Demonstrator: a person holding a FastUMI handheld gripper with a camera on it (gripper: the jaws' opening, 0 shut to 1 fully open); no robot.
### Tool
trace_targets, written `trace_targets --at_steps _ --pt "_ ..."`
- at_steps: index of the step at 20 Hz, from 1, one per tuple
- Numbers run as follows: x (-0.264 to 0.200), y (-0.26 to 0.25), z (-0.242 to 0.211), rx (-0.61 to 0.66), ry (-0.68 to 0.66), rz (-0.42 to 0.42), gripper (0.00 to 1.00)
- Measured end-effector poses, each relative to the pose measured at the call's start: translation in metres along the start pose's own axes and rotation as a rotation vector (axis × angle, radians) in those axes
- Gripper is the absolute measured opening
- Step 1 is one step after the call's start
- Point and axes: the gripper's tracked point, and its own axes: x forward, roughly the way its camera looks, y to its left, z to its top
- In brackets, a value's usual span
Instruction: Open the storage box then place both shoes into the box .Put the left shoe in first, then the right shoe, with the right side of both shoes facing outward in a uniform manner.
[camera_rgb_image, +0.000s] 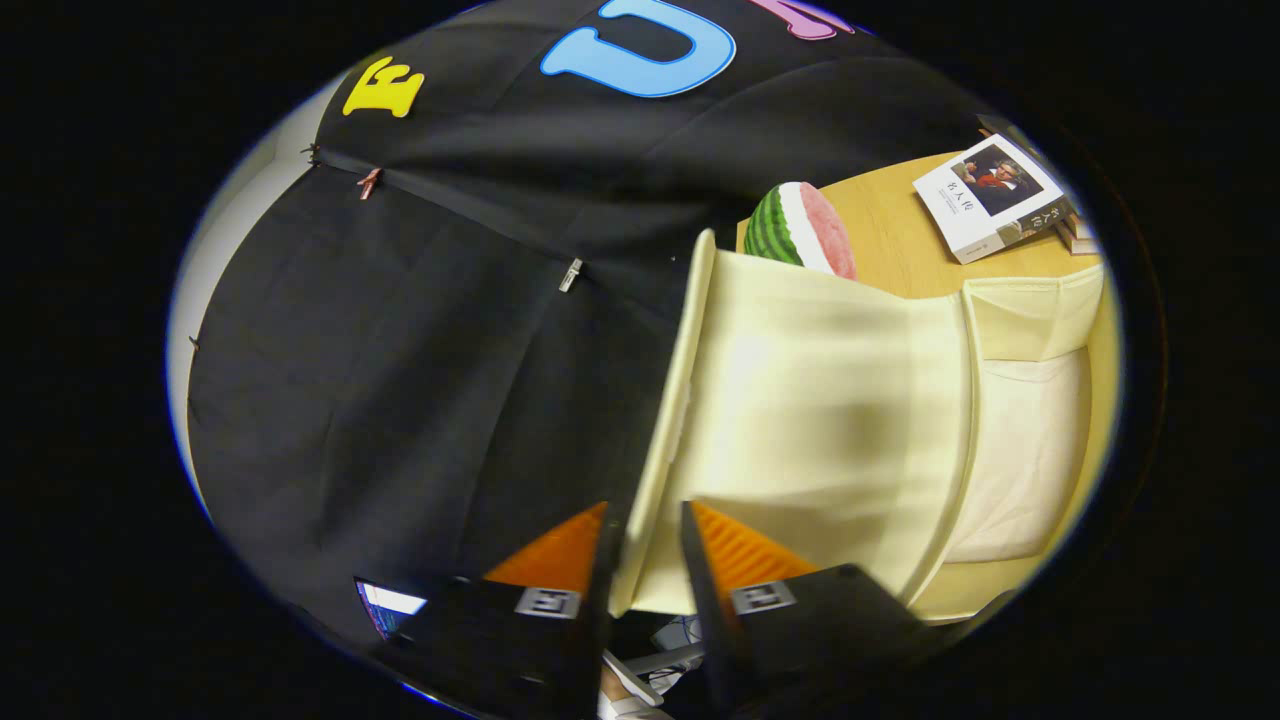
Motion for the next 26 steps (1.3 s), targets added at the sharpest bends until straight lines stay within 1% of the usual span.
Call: trace_targets --at_steps 1,2,5,7,9,13,16,19,21,22,24,26 --pt "-0.016 -0.007 0.002 -0.028 -0.018 -0.013 0.76" --pt "-0.014 -0.009 0.009 -0.051 -0.044 -0.026 0.98" --pt "-0.053 -0.034 0.030 -0.162 -0.109 -0.082 0.98" --pt "-0.089 -0.058 0.046 -0.241 -0.152 -0.138 0.98" --pt "-0.131 -0.095 0.062 -0.302 -0.208 -0.225 0.98" --pt "-0.213 -0.170 0.081 -0.362 -0.284 -0.390 0.98" --pt "-0.260 -0.242 0.087 -0.379 -0.325 -0.547 0.98" --pt "-0.293 -0.311 0.073 -0.342 -0.291 -0.666 0.98" --pt "-0.313 -0.353 0.057 -0.353 -0.252 -0.734 0.98" --pt "-0.318 -0.376 0.047 -0.377 -0.221 -0.763 0.98" --pt "-0.319 -0.403 0.032 -0.418 -0.159 -0.795 0.98" --pt "-0.309 -0.426 0.013 -0.453 -0.085 -0.801 0.99"
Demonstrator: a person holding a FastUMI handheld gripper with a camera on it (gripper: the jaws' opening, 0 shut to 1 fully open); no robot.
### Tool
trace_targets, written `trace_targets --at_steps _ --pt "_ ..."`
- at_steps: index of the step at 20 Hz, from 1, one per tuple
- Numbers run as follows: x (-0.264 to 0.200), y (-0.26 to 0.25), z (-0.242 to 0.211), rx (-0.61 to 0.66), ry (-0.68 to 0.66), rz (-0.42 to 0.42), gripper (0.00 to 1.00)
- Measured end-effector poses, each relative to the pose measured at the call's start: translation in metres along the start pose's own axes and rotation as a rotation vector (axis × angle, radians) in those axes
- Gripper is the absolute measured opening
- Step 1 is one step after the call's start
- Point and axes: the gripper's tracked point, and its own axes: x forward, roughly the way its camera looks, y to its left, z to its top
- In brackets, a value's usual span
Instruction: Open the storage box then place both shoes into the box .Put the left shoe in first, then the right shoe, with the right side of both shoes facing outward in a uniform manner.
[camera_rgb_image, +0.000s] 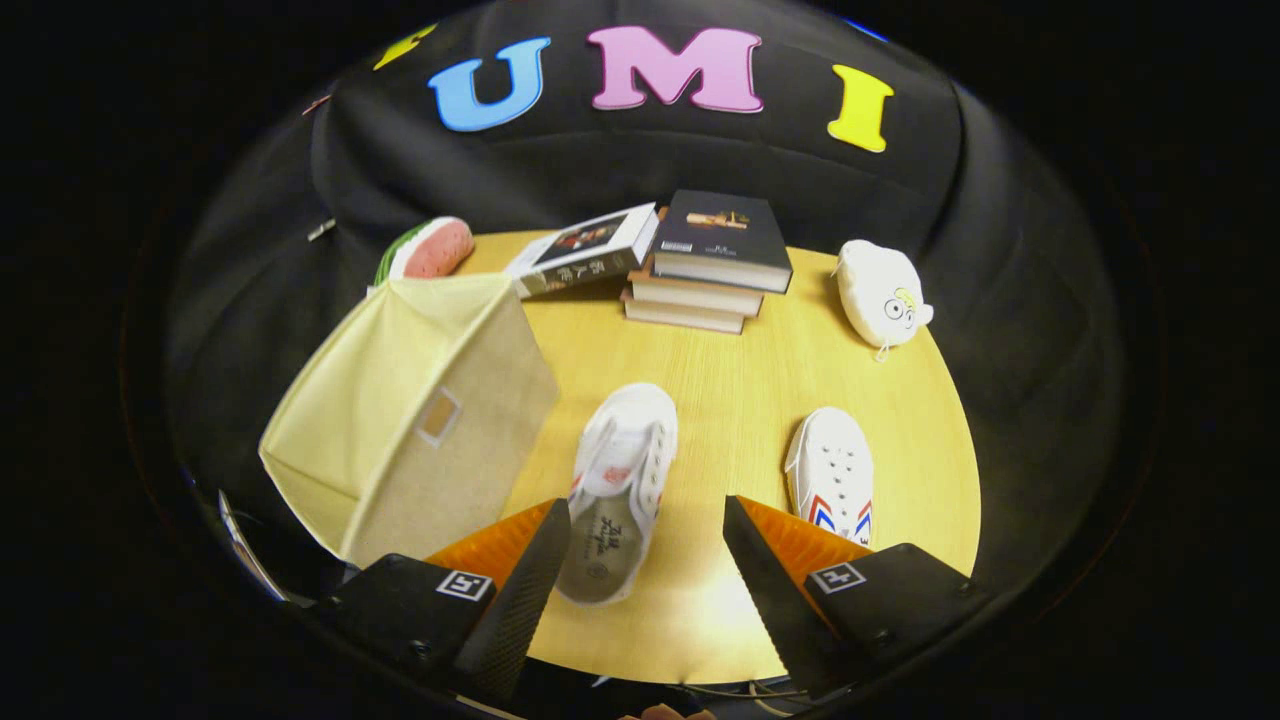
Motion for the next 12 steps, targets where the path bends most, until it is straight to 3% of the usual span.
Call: trace_targets --at_steps 6,12 --pt "0.063 -0.016 -0.023 -0.047 0.081 -0.005 1.00" --pt "0.104 -0.038 -0.005 0.054 0.059 -0.025 0.99"
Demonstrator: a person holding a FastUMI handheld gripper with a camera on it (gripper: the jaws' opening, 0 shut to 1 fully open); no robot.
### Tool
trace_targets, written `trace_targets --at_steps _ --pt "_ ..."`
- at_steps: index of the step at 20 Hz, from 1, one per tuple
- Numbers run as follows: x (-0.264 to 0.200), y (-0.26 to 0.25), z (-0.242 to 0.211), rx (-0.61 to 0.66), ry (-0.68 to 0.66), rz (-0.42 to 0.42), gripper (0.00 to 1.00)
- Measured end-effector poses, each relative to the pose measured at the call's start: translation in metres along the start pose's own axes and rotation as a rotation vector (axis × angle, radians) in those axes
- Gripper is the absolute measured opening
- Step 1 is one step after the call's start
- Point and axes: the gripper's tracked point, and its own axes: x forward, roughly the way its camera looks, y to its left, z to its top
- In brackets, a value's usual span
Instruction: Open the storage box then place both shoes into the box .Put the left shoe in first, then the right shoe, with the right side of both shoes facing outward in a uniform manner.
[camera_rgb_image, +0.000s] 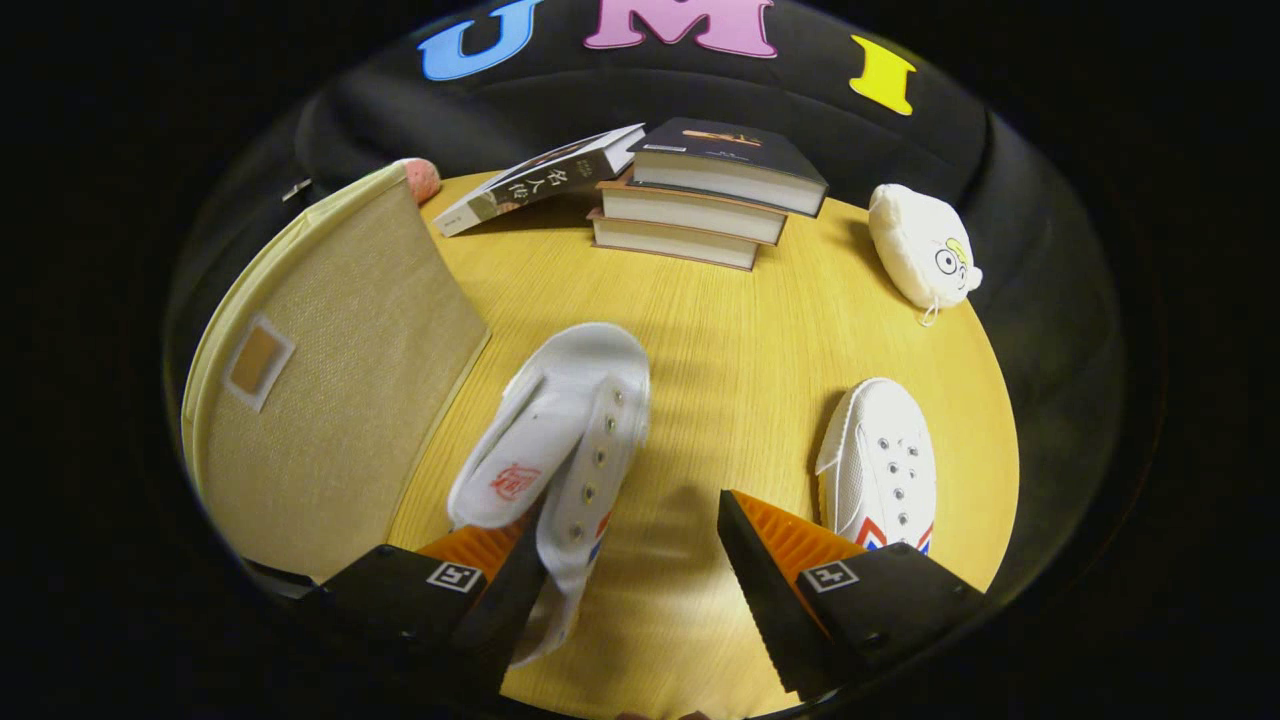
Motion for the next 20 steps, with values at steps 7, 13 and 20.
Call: trace_targets --at_steps 7,13,20 --pt "0.014 0.027 -0.001 0.102 0.056 0.152 0.49" --pt "0.009 0.017 -0.001 0.150 0.091 0.144 0.09" --pt "-0.064 0.010 0.028 0.294 -0.003 0.089 0.07"
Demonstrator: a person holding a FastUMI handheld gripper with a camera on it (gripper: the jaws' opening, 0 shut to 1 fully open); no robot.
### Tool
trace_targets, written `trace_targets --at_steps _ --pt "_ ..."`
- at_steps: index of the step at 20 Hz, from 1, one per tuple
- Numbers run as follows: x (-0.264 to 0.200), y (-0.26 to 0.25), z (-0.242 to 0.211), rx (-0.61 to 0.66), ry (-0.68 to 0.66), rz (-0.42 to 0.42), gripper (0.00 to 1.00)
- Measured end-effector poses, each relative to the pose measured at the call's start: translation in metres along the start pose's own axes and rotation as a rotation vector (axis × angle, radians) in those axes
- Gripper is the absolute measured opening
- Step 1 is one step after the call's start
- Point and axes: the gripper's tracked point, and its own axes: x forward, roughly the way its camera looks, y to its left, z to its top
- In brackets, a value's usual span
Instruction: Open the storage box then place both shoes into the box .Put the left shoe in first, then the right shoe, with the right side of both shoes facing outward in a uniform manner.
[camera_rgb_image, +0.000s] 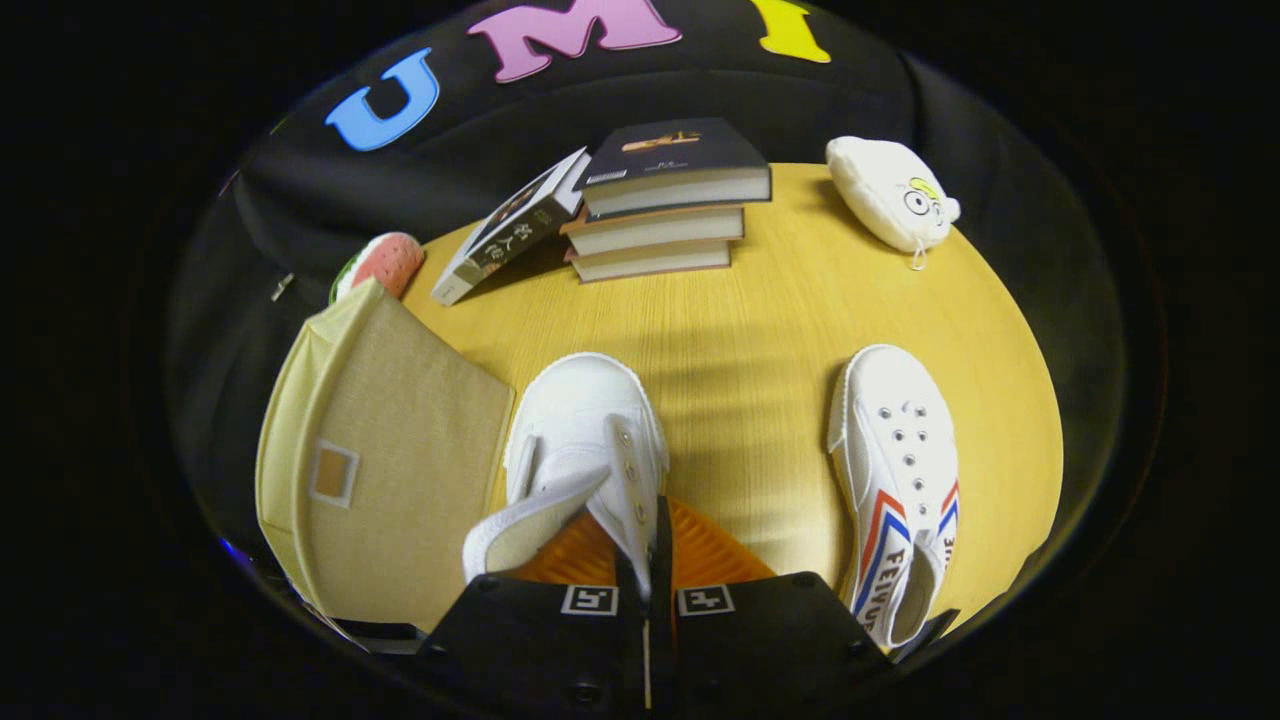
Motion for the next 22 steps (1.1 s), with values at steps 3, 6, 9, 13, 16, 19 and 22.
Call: trace_targets --at_steps 3,6,9,13,16,19,22 --pt "-0.047 0.014 0.023 0.058 -0.067 -0.026 0.07" --pt "-0.091 0.045 0.049 0.129 -0.131 -0.012 0.07" --pt "-0.125 0.092 0.076 0.211 -0.208 0.049 0.07" --pt "-0.133 0.159 0.085 0.271 -0.236 0.120 0.07" --pt "-0.112 0.202 0.071 0.312 -0.206 0.145 0.07" --pt "-0.078 0.234 0.047 0.348 -0.148 0.143 0.07" --pt "-0.050 0.257 0.025 0.337 -0.091 0.111 0.07"
